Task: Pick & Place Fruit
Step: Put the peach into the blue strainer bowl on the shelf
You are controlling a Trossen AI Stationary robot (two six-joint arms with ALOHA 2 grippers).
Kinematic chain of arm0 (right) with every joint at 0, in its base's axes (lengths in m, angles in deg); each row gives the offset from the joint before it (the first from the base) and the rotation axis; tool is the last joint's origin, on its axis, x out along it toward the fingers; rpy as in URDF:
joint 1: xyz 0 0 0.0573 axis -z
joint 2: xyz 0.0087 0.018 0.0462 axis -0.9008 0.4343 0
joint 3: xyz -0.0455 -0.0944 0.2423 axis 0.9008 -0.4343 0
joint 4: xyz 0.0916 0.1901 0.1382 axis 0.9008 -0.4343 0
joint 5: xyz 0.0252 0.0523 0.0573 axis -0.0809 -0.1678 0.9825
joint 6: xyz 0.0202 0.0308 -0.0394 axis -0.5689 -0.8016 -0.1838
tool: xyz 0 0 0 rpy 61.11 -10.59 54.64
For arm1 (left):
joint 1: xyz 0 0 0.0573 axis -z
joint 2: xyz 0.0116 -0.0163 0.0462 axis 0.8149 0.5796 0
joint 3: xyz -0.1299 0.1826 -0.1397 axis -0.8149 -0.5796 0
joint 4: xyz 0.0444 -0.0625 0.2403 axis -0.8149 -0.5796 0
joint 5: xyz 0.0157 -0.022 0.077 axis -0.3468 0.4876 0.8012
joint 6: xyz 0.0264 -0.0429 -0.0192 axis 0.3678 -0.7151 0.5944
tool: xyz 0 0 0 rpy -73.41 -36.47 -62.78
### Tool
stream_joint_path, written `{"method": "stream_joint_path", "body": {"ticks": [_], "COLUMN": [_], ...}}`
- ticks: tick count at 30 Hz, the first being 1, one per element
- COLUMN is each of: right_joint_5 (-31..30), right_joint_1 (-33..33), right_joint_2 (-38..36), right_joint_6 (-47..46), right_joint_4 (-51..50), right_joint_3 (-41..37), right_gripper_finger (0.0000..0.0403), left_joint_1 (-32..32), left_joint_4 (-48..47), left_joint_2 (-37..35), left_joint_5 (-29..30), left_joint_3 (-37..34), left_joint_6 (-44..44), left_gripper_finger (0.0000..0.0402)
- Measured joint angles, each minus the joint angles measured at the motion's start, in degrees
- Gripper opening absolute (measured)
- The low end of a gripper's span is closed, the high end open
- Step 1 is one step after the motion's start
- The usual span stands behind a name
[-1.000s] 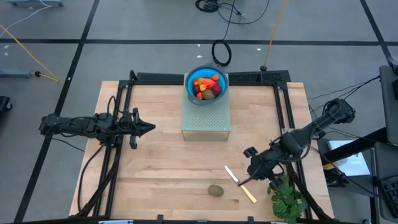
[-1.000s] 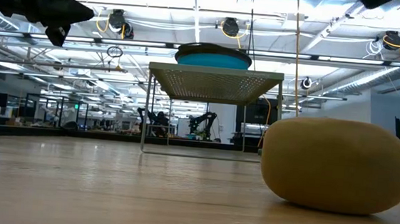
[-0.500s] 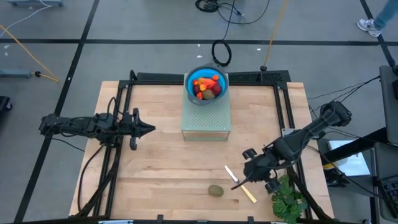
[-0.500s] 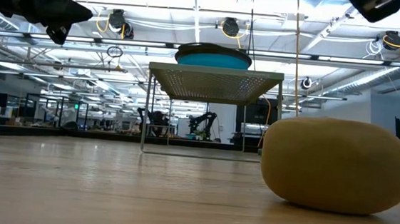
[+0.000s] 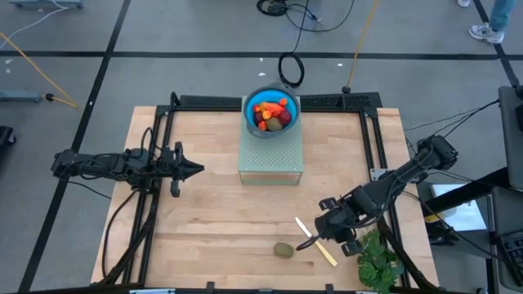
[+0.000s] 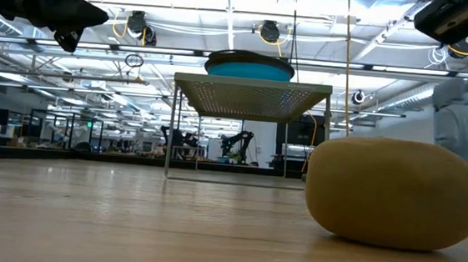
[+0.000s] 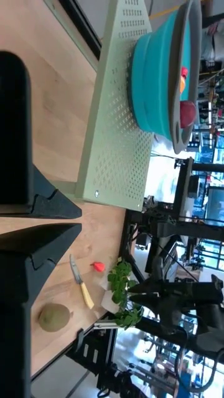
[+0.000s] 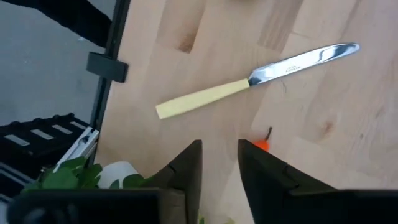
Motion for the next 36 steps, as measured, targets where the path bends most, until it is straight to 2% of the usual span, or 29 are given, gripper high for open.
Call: {"method": "stream_joint_path", "body": {"ticks": [10, 15, 23, 30, 36], "right_joint_5": [0.0, -0.1, -0.1, -0.5, -0.5], "right_joint_1": [0.2, 0.2, 0.2, 0.4, 0.7], "right_joint_2": [1.2, 1.2, 1.2, 1.2, 1.2], "right_joint_6": [-5.5, -9.1, -12.6, -15.7, -17.2], "right_joint_4": [-2.0, -2.6, -2.5, -2.3, -2.3], "right_joint_3": [0.0, 0.0, 0.0, -0.1, -0.7], "right_gripper_finger": [0.0164, 0.0185, 0.0184, 0.0187, 0.0185], "left_joint_1": [0.0, 0.0, 0.0, 0.0, 0.0], "left_joint_4": [0.0, 0.0, 0.2, 0.0, 0.0], "left_joint_2": [0.0, 0.0, 0.0, 0.0, 0.0], "left_joint_5": [0.0, 0.0, 0.1, -1.8, -1.6], "left_joint_3": [0.0, 0.0, 0.0, 0.0, 0.0], "left_joint_6": [0.0, 0.0, 1.2, 6.7, 4.9], "left_gripper_finger": [0.0021, 0.0021, 0.0021, 0.0021, 0.0021]}}
